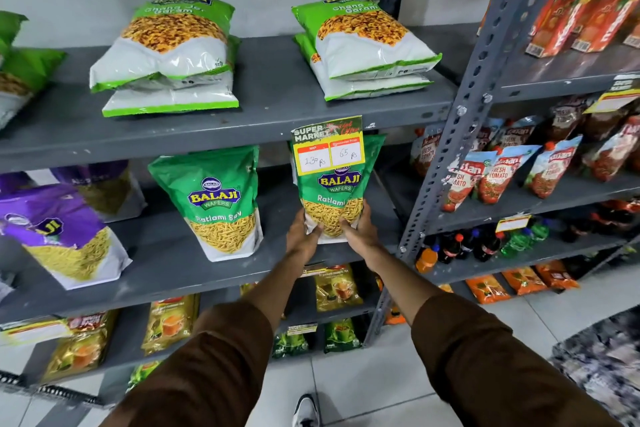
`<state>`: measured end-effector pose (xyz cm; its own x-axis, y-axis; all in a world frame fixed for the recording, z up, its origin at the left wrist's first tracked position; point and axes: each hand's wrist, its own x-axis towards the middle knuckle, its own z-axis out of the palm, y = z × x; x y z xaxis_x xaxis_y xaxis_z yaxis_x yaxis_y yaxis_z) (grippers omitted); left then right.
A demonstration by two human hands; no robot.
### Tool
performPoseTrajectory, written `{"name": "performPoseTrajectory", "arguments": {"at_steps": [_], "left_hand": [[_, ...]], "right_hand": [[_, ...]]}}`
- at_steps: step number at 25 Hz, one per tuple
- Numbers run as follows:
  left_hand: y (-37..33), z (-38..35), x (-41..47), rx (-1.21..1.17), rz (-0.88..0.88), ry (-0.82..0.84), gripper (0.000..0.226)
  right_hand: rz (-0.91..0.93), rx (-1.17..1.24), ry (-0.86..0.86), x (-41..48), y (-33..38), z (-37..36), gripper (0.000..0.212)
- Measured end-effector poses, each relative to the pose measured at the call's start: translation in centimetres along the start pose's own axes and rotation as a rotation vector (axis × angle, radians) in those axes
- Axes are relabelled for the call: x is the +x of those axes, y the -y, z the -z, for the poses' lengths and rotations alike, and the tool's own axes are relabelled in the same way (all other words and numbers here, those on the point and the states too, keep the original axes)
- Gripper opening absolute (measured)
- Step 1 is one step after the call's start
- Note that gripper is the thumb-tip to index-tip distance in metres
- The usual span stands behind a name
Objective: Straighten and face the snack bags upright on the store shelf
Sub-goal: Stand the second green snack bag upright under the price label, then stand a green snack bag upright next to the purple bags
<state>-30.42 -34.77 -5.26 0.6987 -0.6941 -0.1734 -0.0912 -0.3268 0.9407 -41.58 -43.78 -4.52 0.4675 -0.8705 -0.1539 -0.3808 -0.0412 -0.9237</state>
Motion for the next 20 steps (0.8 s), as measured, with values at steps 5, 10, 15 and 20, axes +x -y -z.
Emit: {"name": "performPoseTrajectory", "arguments": {"at_steps": [5, 10, 15, 20], "left_hand": [[-1.1, -2.0, -0.9, 0.054, -0.022, 0.004, 0.064], [-1.4, -1.2, -2.1, 0.162, -0.029, -0.032, 0.075], [3.5, 2.9, -7.3, 0.142, -0.362, -0.34, 0.039], [5.7, 11.6, -6.8, 0.02, -0.144, -0.583, 0.046]], "right_hand": [[-0.025, 0.033, 0.031, 1.7, -0.7, 1.1, 0.075], [0.161, -0.09, -0.134, 0.2, -1.2, 0.5, 0.087], [0.639, -0.091, -0.211, -6.0, 1.6, -6.1, 0.046], [0.401, -0.006, 0.07, -6.0, 4.4, -12.9, 0.056]]}}
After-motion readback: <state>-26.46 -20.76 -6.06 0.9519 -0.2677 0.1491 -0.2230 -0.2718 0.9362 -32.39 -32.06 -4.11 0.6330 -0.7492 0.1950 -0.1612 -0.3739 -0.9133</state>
